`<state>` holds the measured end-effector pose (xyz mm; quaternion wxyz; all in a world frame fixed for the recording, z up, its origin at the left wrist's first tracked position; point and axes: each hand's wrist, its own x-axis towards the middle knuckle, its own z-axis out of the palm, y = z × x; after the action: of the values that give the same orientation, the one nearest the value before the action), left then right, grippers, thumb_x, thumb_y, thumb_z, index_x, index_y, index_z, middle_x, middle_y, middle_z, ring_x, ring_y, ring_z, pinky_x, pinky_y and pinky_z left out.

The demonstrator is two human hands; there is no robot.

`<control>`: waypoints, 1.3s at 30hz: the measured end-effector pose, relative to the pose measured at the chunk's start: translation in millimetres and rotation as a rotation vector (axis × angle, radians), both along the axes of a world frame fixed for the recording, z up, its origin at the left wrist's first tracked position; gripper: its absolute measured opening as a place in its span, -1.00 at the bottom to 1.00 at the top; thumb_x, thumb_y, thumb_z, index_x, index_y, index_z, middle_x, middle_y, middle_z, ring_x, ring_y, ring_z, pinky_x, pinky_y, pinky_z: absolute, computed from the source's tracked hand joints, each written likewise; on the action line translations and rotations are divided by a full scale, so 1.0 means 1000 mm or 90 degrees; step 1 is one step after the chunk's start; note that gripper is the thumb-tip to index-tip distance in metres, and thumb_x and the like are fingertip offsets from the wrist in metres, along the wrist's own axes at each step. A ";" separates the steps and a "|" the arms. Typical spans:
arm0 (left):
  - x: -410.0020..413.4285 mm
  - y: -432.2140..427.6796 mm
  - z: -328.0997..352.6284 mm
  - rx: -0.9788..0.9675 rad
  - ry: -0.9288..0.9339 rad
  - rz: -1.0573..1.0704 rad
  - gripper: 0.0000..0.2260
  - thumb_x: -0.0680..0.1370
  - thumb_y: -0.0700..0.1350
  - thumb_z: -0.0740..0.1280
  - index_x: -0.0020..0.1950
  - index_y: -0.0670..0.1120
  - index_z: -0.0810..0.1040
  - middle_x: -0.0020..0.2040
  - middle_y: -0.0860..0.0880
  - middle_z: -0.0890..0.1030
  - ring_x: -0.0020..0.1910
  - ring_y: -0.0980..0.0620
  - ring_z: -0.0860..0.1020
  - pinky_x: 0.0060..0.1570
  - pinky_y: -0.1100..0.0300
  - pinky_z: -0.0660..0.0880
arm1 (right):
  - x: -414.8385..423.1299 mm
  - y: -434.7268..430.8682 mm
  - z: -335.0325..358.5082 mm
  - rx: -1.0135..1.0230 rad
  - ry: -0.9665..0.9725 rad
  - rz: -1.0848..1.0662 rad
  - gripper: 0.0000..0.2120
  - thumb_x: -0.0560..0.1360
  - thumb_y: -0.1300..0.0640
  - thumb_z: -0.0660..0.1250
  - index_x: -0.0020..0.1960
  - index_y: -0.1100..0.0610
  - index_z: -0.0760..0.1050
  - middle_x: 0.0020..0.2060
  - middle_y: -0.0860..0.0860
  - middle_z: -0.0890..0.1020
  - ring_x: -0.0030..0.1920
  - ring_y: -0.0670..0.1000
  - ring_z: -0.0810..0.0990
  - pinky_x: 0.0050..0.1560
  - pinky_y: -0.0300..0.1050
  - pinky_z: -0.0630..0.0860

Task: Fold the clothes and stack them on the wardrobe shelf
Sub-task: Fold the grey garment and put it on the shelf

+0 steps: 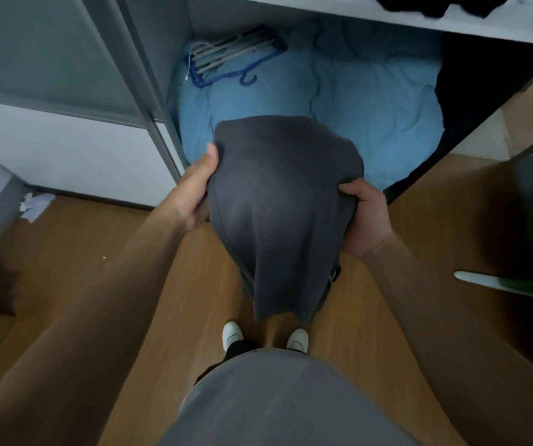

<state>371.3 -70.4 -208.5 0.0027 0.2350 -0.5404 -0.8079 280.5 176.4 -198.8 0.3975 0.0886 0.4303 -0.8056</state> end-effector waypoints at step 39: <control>-0.018 -0.026 -0.004 -0.507 -0.016 -0.081 -0.69 0.64 -0.23 0.26 0.39 -0.08 0.50 0.32 0.02 0.51 0.35 0.04 0.46 0.36 0.37 0.33 | -0.002 -0.054 -0.037 0.810 0.641 0.632 -0.51 0.39 0.11 0.52 0.27 0.12 0.49 0.14 0.08 0.60 0.12 0.10 0.59 0.15 0.03 0.57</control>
<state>353.0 -96.6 -212.2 0.0369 0.1917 -0.8247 -0.5309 278.2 122.3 -236.1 0.3396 -0.2619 0.8975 -0.1025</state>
